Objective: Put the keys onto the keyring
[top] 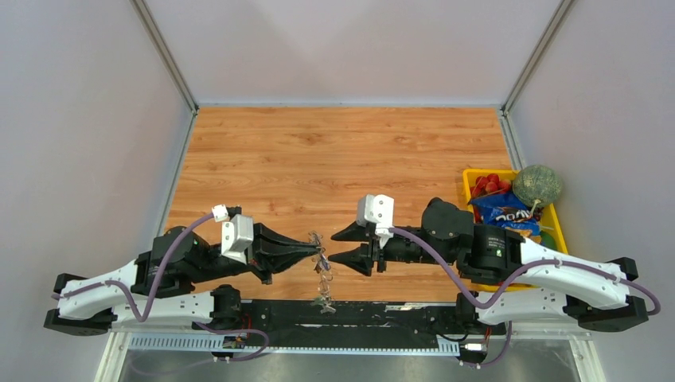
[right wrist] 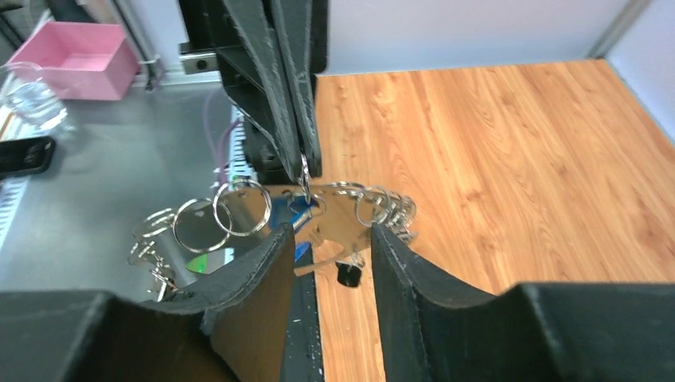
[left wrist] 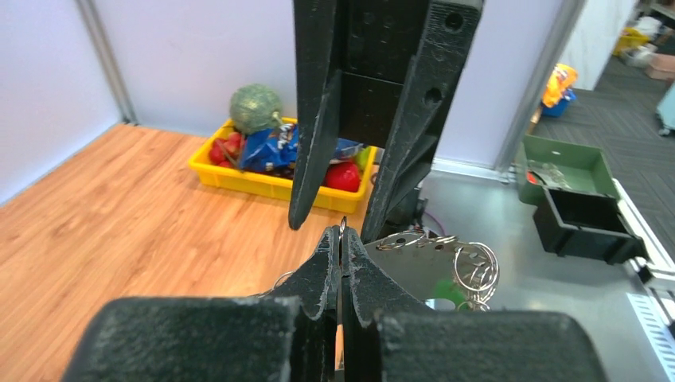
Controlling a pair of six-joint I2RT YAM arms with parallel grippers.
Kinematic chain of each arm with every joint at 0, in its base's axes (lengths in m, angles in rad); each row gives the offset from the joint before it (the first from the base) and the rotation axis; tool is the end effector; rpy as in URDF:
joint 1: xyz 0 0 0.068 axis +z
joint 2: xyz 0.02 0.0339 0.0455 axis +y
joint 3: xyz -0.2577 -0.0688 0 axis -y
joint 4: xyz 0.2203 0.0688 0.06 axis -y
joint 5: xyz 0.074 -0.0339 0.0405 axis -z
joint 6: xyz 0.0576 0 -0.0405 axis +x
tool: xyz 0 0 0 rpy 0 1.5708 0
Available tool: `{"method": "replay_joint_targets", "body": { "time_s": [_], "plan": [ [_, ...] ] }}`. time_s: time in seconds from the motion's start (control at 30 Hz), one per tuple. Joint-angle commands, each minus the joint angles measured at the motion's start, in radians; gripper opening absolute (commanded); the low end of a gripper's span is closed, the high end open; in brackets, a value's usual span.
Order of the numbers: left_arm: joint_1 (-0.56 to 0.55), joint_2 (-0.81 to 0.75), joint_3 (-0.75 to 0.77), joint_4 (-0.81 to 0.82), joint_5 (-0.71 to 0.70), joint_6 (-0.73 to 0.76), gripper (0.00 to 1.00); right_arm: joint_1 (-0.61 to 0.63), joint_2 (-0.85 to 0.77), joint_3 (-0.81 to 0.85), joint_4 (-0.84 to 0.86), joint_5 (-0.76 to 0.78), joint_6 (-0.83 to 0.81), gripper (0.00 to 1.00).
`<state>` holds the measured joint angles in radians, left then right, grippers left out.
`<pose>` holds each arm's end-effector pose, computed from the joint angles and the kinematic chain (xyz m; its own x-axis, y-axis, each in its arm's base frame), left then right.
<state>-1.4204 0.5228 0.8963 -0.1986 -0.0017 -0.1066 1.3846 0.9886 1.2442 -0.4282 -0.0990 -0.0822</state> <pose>0.0165 -0.1083 0.4013 -0.0792 -0.1872 -0.9791 0.9856 0.1323 -0.1051 0.0325 0.2031 0.4199 0.0501 -0.1755 -0.9832 -0.9952 0.0744 -0.0640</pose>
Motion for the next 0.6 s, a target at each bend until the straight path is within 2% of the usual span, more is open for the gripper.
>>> {"method": "replay_joint_targets", "body": {
  "time_s": [0.0, 0.17, 0.37, 0.57],
  "plan": [
    [-0.002, 0.007, 0.009, 0.053, -0.161, 0.01, 0.0, 0.004, -0.069, -0.036, 0.05, 0.196, 0.048, 0.45],
    [-0.002, 0.018, 0.004, 0.072, -0.287, 0.007, 0.0, 0.005, -0.12, -0.103, 0.064, 0.282, 0.072, 0.52],
    [-0.001, 0.017, 0.02, 0.117, -0.413, -0.002, 0.0, 0.004, -0.166, -0.223, 0.087, 0.329, 0.055, 0.55],
    [-0.002, 0.035, 0.052, 0.151, -0.522, -0.019, 0.0, 0.005, -0.217, -0.384, 0.251, 0.364, -0.011, 0.58]
  ]
}}
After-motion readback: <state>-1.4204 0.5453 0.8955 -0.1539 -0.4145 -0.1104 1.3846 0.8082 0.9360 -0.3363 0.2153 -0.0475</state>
